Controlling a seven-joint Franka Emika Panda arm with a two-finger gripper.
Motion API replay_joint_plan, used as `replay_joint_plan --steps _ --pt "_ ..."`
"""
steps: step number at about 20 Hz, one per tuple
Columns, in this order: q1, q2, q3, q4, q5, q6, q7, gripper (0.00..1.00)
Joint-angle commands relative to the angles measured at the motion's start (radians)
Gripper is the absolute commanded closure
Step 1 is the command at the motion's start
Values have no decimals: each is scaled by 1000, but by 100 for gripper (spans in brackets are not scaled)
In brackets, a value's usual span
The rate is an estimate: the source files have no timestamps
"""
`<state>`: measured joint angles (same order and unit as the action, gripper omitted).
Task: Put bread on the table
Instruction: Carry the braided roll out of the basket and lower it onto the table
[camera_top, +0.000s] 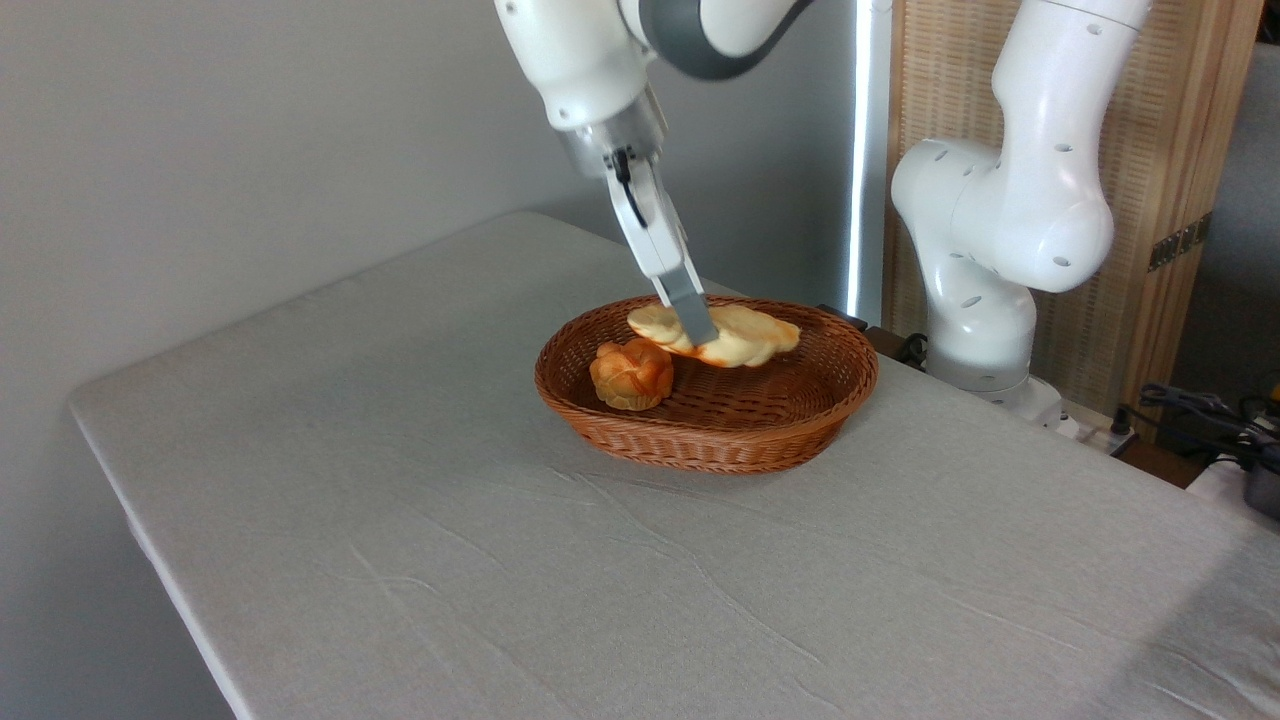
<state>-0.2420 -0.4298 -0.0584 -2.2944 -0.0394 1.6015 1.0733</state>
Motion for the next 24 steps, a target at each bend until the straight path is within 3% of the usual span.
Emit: replay_joint_plan --steps 1,4,6,9,11,13,15,16,18,24 --pt "20 132 43 227 -14 -37 5 67" --pt "20 311 42 450 -17 -35 -94 67" --pt "20 383 40 527 -19 -6 -180 67" --pt "7 425 35 547 -26 108 -246 66" --pt "-3 443 34 538 -54 259 -352 66" --pt "-17 468 32 536 -54 316 -418 61" --pt "-31 483 31 532 -51 327 -429 39" --pt "-33 483 31 527 -50 328 -431 34" --pt "-33 483 17 512 -40 328 -424 2" --pt "-33 483 17 500 -36 328 -415 0"
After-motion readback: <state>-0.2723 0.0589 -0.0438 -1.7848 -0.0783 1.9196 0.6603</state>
